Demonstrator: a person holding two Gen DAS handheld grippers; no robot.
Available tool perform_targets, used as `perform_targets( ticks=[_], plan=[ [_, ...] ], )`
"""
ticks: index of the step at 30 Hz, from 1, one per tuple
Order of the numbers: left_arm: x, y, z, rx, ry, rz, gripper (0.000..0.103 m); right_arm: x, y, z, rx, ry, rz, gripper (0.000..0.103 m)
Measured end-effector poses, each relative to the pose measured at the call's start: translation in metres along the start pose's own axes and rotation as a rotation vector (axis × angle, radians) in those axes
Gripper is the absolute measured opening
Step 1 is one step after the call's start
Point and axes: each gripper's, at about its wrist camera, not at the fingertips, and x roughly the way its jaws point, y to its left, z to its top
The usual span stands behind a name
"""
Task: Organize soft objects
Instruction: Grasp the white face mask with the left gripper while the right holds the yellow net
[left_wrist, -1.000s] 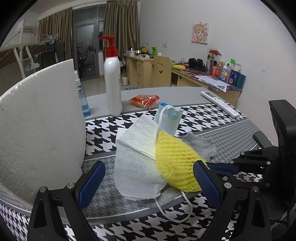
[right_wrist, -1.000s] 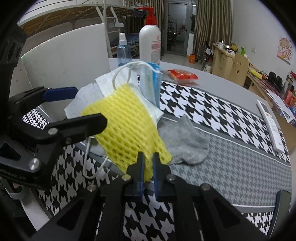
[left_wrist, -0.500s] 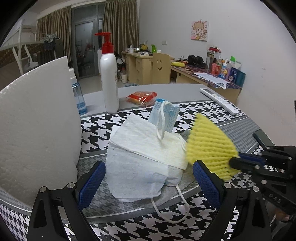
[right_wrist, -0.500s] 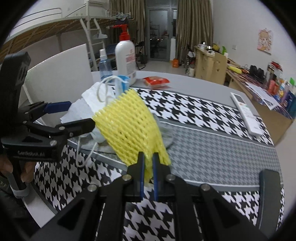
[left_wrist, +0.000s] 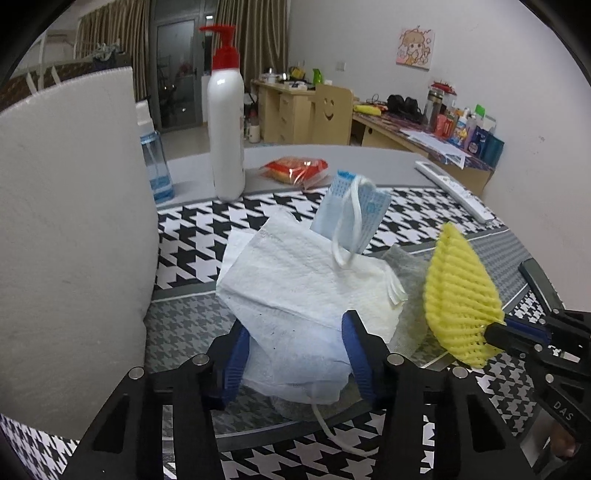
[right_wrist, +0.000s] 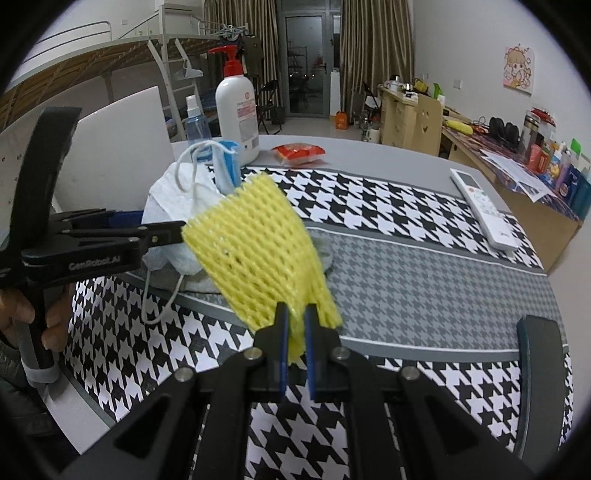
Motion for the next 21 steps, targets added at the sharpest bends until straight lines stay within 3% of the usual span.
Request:
perform_targets(
  ticks=[6, 12, 14, 21],
  plan=[
    [0.009, 0.003, 0.0, -0.021, 0.04, -0.016, 0.037, 0.0, 0.0, -0.002, 0.006, 0.001, -0.003, 0.011],
    [0.009, 0.007, 0.002, -0.042, 0.032, -0.02, 0.017, 0.002, 0.0, -0.004, 0.013, 0.008, 0.0, 0.011],
    [0.006, 0.006, 0.002, -0.037, 0.016, -0.02, 0.01, 0.002, 0.0, -0.004, 0.013, 0.009, -0.001, 0.011],
    [-0.021, 0.0, 0.005, 0.005, -0.077, -0.037, 0.005, -0.005, 0.0, -0.005, 0.031, -0.01, -0.02, 0.011]
  ],
)
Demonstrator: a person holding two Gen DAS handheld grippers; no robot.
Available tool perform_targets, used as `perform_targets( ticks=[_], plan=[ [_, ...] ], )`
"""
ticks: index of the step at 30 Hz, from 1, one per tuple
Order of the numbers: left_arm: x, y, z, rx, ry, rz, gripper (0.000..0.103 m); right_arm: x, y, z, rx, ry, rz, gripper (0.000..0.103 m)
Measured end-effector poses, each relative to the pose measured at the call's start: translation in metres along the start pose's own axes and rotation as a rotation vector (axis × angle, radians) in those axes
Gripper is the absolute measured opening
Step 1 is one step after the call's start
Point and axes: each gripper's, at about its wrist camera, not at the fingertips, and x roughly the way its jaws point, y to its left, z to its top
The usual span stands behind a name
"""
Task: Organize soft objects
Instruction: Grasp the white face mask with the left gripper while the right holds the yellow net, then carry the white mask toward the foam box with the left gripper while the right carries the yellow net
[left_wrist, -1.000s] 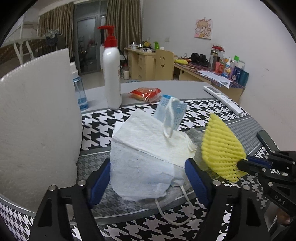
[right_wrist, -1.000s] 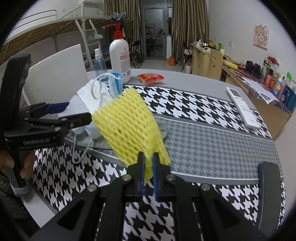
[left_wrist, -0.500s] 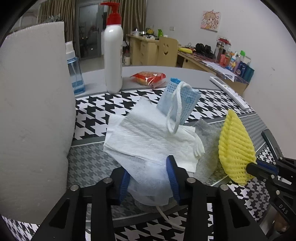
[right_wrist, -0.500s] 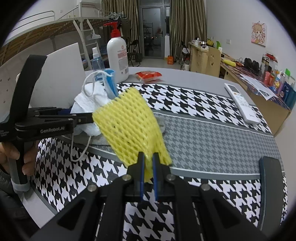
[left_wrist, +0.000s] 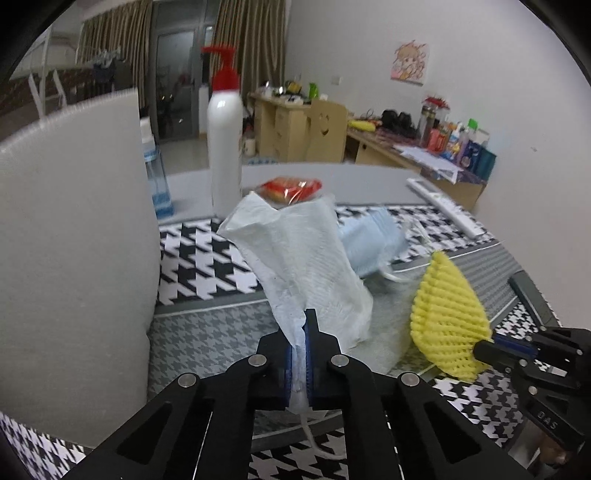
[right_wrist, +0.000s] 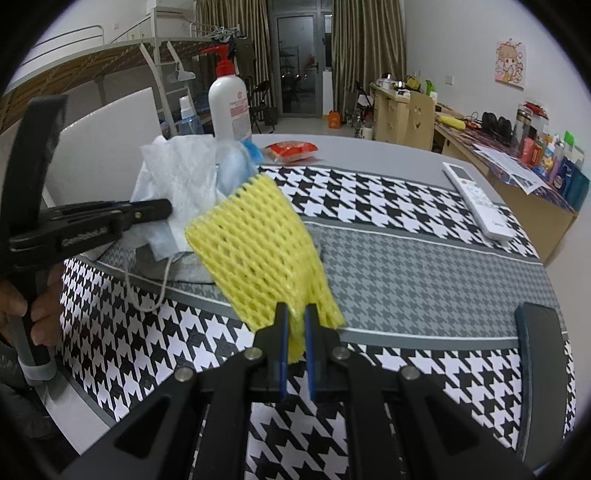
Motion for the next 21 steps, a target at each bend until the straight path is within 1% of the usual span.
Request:
perform_targets(
  ticks=[7, 10, 14, 17, 21],
  plan=[
    [-0.031, -0.005, 0.002, 0.038, -0.073, -0.042, 0.005, -0.019, 0.004, 0.002, 0.02, -0.047, -0.015, 0.011],
    [-0.041, -0.009, 0.0, 0.063, -0.091, -0.066, 0.005, -0.028, 0.004, 0.003, 0.036, -0.065, -0.022, 0.011],
    [-0.045, -0.01, -0.008, 0.085, -0.075, -0.089, 0.005, -0.045, 0.003, 0.001, 0.064, -0.1, -0.028, 0.011],
    [-0.046, -0.012, -0.014, 0.098, -0.059, -0.108, 0.005, -0.049, 0.008, 0.0, 0.057, -0.104, -0.037, 0.011],
    [-0.043, -0.015, -0.023, 0.121, -0.039, -0.095, 0.011, -0.052, 0.012, -0.001, 0.056, -0.105, -0.041, 0.011]
  ],
)
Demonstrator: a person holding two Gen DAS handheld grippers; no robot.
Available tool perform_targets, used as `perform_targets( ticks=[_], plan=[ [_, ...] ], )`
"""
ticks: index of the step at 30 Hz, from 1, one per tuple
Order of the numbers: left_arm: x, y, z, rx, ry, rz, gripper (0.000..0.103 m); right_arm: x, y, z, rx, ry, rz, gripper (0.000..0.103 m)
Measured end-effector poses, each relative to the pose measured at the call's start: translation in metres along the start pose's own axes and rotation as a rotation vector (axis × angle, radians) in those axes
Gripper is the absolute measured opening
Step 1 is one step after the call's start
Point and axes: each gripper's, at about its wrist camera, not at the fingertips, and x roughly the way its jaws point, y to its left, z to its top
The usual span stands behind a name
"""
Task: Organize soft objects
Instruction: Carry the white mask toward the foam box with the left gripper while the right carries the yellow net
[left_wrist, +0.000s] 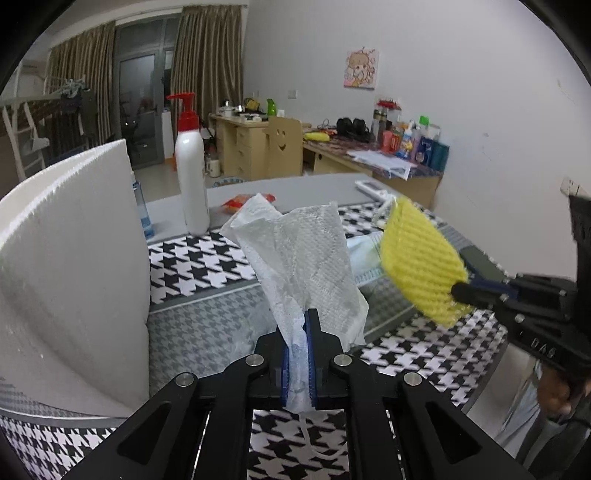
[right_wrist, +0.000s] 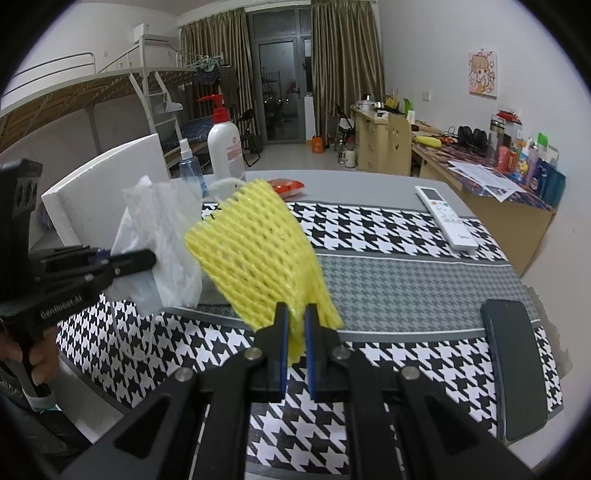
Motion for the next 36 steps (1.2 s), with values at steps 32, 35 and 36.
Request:
perform_targets(
  ticks=[32, 35, 36],
  plan=[
    [0.023, -0.014, 0.007, 0.047, 0.038, 0.033, 0.015, 0.003, -0.01, -0.005, 0.036, 0.008, 0.006, 0.011],
    [0.015, -0.012, 0.008, 0.042, 0.02, 0.013, 0.01, 0.001, -0.009, -0.005, 0.036, 0.003, 0.005, 0.011],
    [0.012, -0.011, 0.009, 0.039, 0.016, 0.004, 0.01, 0.0, -0.008, -0.004, 0.037, -0.001, 0.004, 0.011]
  ],
)
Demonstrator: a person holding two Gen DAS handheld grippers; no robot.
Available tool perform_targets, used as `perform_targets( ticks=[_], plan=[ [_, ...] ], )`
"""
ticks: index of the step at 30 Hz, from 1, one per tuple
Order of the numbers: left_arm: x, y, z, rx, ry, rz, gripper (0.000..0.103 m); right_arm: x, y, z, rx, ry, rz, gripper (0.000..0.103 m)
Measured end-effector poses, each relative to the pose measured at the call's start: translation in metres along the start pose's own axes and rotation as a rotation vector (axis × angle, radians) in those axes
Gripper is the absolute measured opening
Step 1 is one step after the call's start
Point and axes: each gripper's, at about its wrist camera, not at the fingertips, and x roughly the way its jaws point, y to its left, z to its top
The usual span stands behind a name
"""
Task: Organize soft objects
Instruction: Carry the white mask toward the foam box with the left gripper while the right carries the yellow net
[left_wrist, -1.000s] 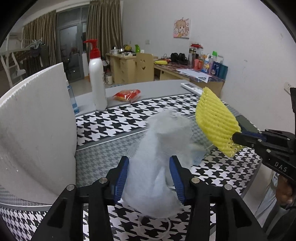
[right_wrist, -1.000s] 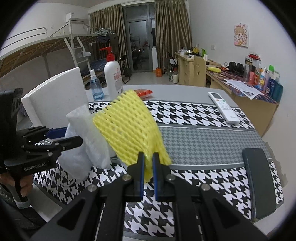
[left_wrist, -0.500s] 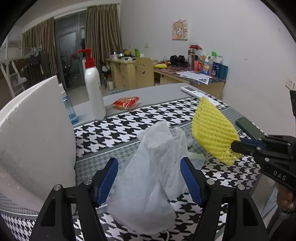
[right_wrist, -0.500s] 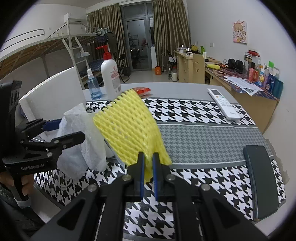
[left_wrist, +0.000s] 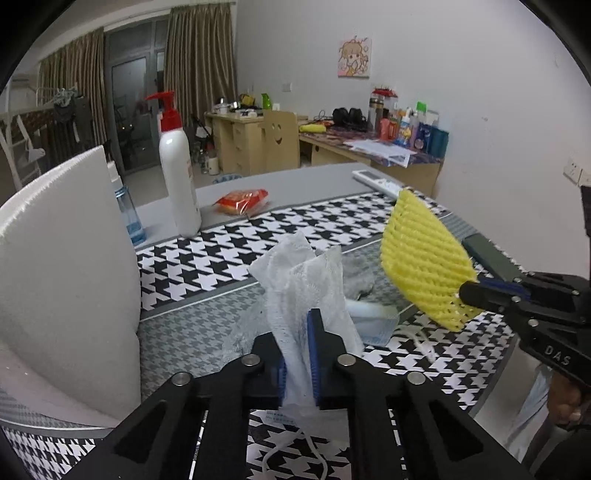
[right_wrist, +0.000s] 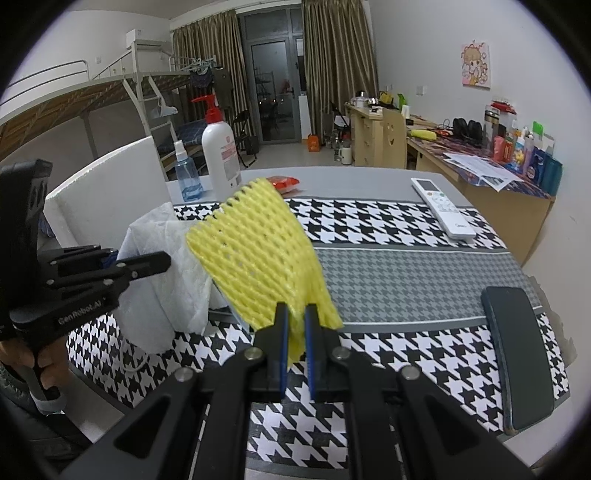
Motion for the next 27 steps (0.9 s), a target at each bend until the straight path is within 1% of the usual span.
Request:
perform_targets(
  ticks=[2, 5, 9, 17, 27],
  plan=[
    [-0.005, 0.002, 0.002, -0.008, -0.011, -0.014, 0.008, -0.002, 0.001, 0.001, 0.0, -0.008, 0.001, 0.011],
    [-0.013, 0.005, 0.005, -0.01, -0.036, -0.011, 0.005, -0.006, 0.006, 0.004, -0.009, -0.02, 0.0, 0.011],
    [-0.025, 0.009, 0.008, -0.018, -0.066, -0.019, 0.005, -0.009, 0.01, 0.008, -0.017, -0.034, 0.0, 0.011],
    [-0.05, 0.017, 0.015, -0.015, -0.13, 0.012, 0.005, -0.016, 0.021, 0.019, -0.039, -0.068, 0.007, 0.011],
    [-0.073, 0.029, 0.018, -0.013, -0.181, 0.047, 0.005, -0.025, 0.037, 0.031, -0.06, -0.113, 0.02, 0.011]
  ],
)
